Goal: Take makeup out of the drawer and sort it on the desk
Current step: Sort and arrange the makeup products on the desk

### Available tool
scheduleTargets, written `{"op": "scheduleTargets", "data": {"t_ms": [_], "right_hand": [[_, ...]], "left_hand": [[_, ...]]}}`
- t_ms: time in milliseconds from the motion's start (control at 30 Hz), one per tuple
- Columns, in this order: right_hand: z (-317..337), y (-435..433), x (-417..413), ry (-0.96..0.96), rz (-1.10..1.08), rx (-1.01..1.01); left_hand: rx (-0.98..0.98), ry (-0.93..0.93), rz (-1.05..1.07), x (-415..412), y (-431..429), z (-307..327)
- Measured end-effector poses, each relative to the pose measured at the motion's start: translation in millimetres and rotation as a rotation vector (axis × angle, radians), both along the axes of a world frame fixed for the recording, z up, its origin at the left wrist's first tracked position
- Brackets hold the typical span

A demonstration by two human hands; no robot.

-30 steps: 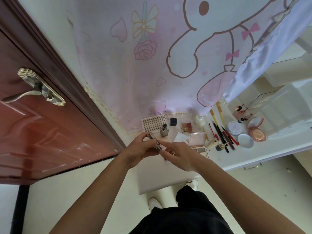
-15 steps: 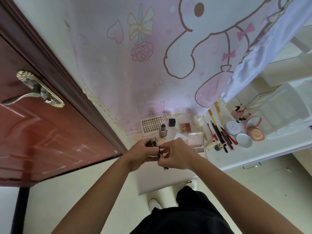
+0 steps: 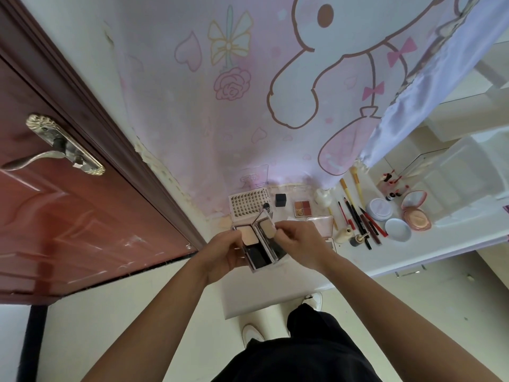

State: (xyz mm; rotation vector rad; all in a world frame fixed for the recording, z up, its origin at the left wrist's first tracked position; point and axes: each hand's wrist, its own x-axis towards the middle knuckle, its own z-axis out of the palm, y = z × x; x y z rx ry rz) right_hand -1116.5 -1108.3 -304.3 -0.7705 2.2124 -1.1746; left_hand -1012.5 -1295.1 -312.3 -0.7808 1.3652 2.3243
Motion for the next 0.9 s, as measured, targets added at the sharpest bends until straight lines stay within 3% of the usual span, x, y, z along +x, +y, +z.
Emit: {"op": "scheduleTargets", "data": {"t_ms": [167, 367, 733, 833, 900], "right_hand": [[-14.3, 3.0, -7.1, -0.02, -0.159, 0.042], [-31.2, 6.6, 3.4, -0.034, -0.147, 0.127], [-95.7, -6.6, 39.8, -0.452, -0.134, 0.335], [-108.4, -15.5, 48.8, -0.455, -0.158, 0.372], [-116.9, -20.5, 53.6, -0.352, -0.117, 0.437]], "left_hand": [[0.1, -0.002, 0.178, 2.2, -4.8, -7.3], [0.156, -0.074, 0.22, 17.1, -4.8, -26.3], [-0.107, -0.437, 0.446, 51.3, 14.1, -91.6], [-0.187, -0.471, 0.487, 54.9, 10.7, -108.5], [-0.311, -0.509, 0.453, 59.6, 5.8, -122.6]]}}
